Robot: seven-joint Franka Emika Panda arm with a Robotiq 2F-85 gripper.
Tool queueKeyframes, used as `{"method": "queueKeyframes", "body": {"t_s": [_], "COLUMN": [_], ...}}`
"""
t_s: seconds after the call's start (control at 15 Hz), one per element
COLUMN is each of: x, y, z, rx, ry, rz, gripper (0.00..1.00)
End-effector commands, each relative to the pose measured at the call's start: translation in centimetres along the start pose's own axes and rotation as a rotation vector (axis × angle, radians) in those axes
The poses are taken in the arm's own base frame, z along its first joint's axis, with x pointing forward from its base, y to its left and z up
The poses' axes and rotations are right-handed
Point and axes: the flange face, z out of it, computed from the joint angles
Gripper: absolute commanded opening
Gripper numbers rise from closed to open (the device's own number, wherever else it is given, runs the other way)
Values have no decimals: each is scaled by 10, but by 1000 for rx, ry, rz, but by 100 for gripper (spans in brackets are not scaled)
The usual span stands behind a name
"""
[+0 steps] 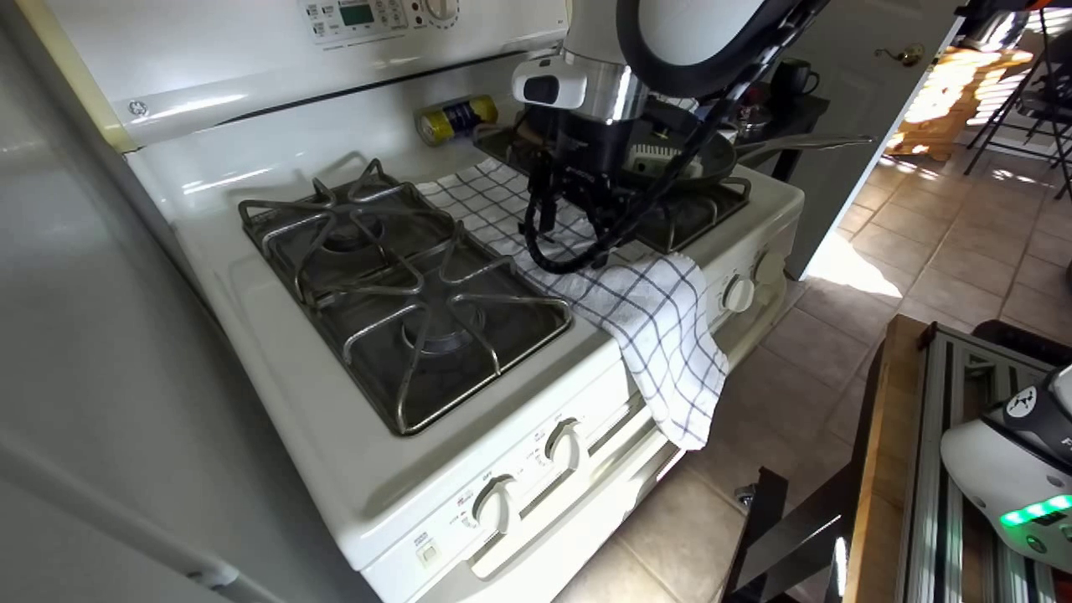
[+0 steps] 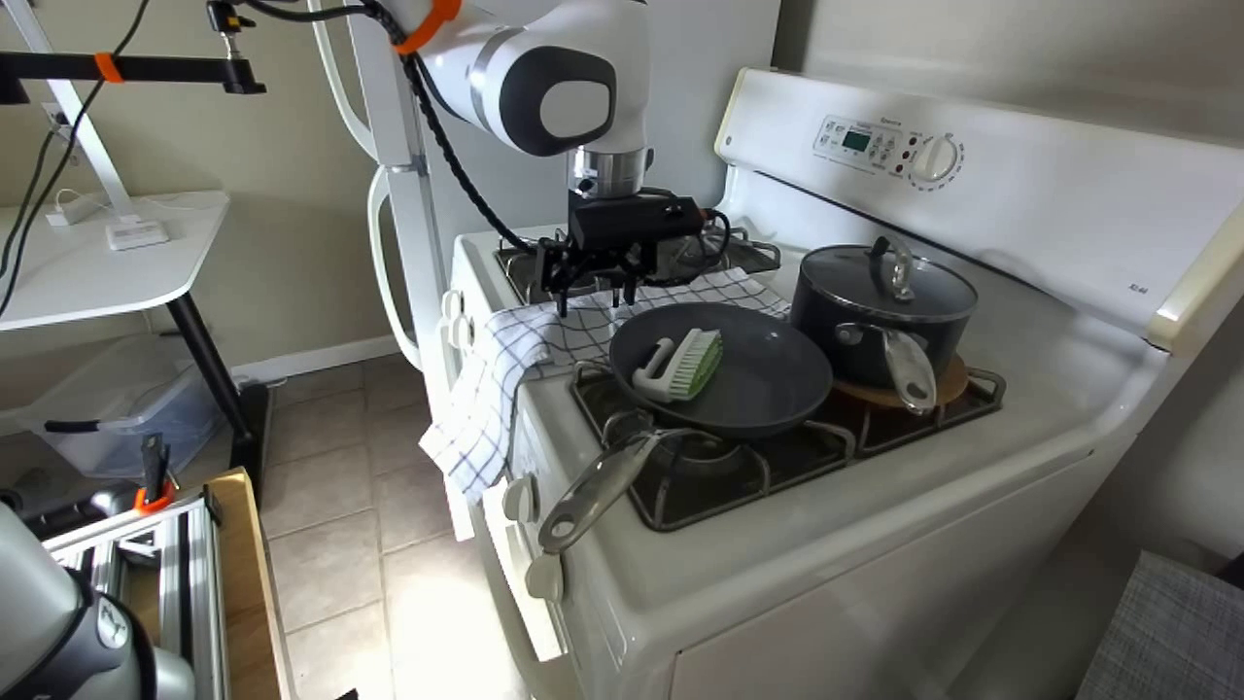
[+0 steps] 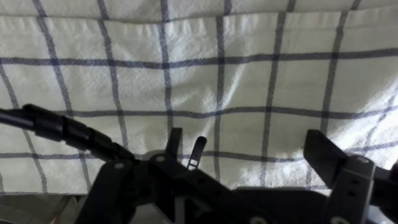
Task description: Put the towel on the left side of the stove.
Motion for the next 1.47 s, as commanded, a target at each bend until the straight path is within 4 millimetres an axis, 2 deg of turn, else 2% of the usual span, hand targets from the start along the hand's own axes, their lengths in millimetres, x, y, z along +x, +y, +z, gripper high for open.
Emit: {"method": "queueKeyframes", "body": {"t_s": [0.0,0.47,0.8,0.93,1.4], "x": [-11,-16,-14,-11,-12], "y": [-8,-9,1,4,6], "z": [6,22,30,28,4], "rx": [14,22,46,44,13], "ry": [-14,-36,-48,-54,-104], "rz": [4,29,44,48,78], "gripper": [100,100,100,73,17]}}
